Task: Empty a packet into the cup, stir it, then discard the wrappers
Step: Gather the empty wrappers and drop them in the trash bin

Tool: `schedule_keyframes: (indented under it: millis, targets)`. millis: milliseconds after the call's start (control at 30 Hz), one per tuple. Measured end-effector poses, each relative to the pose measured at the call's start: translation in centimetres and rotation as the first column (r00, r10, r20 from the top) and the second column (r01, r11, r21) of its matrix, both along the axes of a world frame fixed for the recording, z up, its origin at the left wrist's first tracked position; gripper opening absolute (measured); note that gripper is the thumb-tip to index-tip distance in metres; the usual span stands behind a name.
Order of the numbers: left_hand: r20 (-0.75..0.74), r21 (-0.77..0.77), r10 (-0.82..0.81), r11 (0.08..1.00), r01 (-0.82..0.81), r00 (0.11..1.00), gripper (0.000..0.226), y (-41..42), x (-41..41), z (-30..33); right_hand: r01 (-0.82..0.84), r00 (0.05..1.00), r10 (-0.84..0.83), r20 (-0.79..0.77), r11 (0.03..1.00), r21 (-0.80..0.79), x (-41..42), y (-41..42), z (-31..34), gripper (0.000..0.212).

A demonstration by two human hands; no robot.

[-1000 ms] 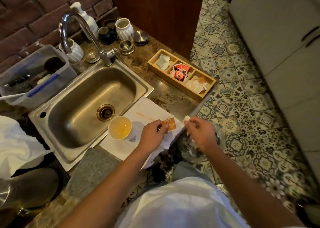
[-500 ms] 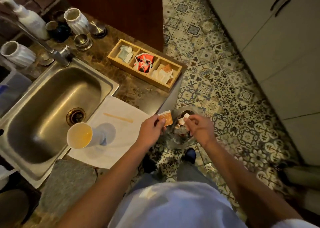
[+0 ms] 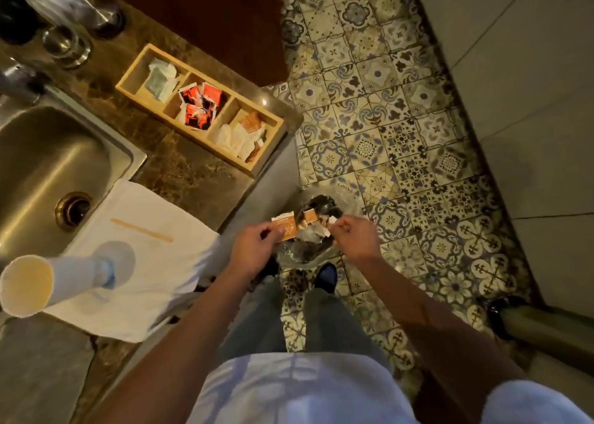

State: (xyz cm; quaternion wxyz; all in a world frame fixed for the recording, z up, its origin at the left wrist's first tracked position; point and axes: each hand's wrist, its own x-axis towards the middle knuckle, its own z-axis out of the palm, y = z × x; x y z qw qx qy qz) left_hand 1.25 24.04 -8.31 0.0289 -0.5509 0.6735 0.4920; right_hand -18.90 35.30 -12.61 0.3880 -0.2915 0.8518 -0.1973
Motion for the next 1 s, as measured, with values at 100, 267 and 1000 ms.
schedule_keyframes:
  millis: [100, 267, 1000]
  targets:
    - [0.016, 0.074, -0.04, 0.997, 0.038, 0.999, 0.017, -0.1, -1.4, -2.6, 0.091, 0.996, -0.092, 0.022, 0.996, 0.013, -0.8, 0.0, -2.8, 0.023]
    - [0.009, 0.135, -0.114, 0.985, 0.112, 0.993, 0.018, 0.2, -3.8, -8.7, 0.095, 0.993, -0.101, 0.065, 0.992, 0.083, -1.2, 0.4, -7.9, 0.029]
    - [0.278, 0.212, -0.217, 0.964, 0.16, 0.936, 0.033, -2.5, -5.5, -34.0, 0.31, 0.924, -0.364, 0.115, 0.893, 0.327, 1.2, -1.5, -30.0, 0.036]
